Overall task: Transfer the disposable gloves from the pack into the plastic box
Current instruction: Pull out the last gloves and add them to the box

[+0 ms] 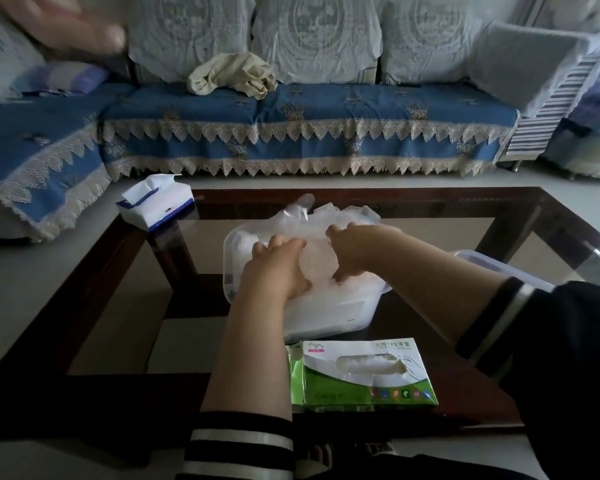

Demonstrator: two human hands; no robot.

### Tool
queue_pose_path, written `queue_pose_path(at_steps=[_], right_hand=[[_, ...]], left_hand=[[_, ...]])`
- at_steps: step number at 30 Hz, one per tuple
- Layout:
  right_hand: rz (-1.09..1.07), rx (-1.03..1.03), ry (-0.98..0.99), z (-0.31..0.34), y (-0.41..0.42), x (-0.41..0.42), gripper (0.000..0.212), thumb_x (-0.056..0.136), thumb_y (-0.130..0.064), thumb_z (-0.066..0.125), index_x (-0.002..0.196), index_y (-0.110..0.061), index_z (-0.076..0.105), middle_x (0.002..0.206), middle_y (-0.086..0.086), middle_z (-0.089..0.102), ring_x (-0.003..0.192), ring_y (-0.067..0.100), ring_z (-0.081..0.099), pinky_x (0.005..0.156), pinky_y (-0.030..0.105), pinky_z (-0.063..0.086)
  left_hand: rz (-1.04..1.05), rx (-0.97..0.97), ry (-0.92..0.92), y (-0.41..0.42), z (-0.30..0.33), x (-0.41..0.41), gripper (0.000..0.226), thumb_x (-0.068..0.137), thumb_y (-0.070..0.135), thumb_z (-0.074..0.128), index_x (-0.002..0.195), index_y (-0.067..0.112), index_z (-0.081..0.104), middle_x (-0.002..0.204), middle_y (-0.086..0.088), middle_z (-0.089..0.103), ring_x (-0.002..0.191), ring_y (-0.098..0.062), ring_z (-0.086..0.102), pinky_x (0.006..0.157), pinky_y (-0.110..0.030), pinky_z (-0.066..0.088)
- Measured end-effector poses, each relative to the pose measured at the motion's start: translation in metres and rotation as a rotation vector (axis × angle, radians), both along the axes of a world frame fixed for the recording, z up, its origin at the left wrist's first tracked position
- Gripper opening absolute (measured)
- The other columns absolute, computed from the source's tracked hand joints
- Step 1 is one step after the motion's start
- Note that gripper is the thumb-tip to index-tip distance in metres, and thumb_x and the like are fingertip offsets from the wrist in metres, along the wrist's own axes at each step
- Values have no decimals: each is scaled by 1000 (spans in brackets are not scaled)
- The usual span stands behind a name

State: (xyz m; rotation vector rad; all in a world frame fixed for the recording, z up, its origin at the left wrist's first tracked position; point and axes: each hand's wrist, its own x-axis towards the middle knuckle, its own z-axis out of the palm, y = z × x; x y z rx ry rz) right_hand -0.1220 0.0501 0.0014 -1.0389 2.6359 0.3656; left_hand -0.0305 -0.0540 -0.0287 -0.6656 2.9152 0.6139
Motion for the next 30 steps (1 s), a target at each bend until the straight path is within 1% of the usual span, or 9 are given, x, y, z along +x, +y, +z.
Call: queue_pose_path(at_steps=[3, 9, 14, 18, 20, 22, 25, 28, 30], right_hand=[[-48, 41, -183, -12, -12, 0, 89, 92, -24, 63, 152, -11, -1, 143, 17, 41, 126, 31, 47, 100, 36, 41], [-22, 89, -266, -35, -28, -7, 59, 98, -19, 52, 147, -2, 25, 143, 15, 41, 127, 29, 46, 100, 32, 39], [6, 88, -302, -31, -28, -4, 51, 101, -16, 45, 147, -4, 27, 143, 15, 40, 127, 29, 45, 101, 32, 38], [-9, -182, -357, 0, -7, -5, 70, 87, -25, 69, 145, -11, 33, 132, 10, 49, 98, 22, 59, 82, 28, 55], [24, -269, -260, 21, 8, -1, 75, 83, -31, 71, 145, -10, 34, 136, 8, 51, 109, 25, 58, 95, 34, 49], [31, -359, -106, 35, 27, 4, 66, 85, -33, 69, 141, -11, 41, 135, 6, 53, 119, 24, 53, 103, 35, 41], [-40, -640, 43, 36, 55, 18, 51, 87, -33, 66, 132, -16, 51, 130, 1, 56, 113, 18, 55, 99, 30, 44], [-95, -888, 67, 23, 80, 45, 23, 90, -31, 62, 109, -17, 61, 98, -6, 61, 85, 9, 58, 81, 23, 50], [-97, -839, -63, 9, 90, 60, 15, 91, -35, 59, 91, -20, 61, 79, -11, 59, 71, 4, 57, 68, 18, 47]], left_hand=[[18, 56, -167, -8, -4, -8, 76, 89, 38, 65, 152, 30, 22, 156, -5, 23, 141, -36, 23, 111, -51, 31], [2, 43, -368, -11, -7, -17, 58, 102, 14, 41, 154, 23, 18, 155, -13, 25, 133, -32, 38, 108, -41, 35], [-37, -66, -428, -9, -3, -15, 55, 100, 16, 45, 152, 19, 26, 155, -12, 28, 138, -32, 35, 111, -40, 31], [29, 32, -274, -8, 9, -2, 59, 97, 4, 47, 151, 23, 32, 153, -10, 34, 132, -30, 42, 109, -36, 37], [82, 45, -125, -9, 16, 2, 52, 96, -1, 48, 144, 20, 45, 145, -7, 45, 119, -24, 51, 96, -28, 41], [118, -11, 3, -10, 22, 7, 45, 96, -1, 48, 135, 21, 55, 136, -4, 54, 112, -21, 54, 93, -30, 43], [169, -61, 277, -7, 25, 18, 27, 100, 12, 46, 119, 25, 61, 115, 0, 63, 101, -22, 58, 82, -35, 49], [130, -22, 499, 11, 31, 37, 15, 101, 27, 46, 102, 25, 61, 92, 8, 65, 80, -14, 60, 64, -29, 45], [21, 111, 474, 25, 32, 48, 14, 100, 28, 50, 95, 25, 63, 83, 10, 67, 71, -8, 62, 62, -27, 46]])
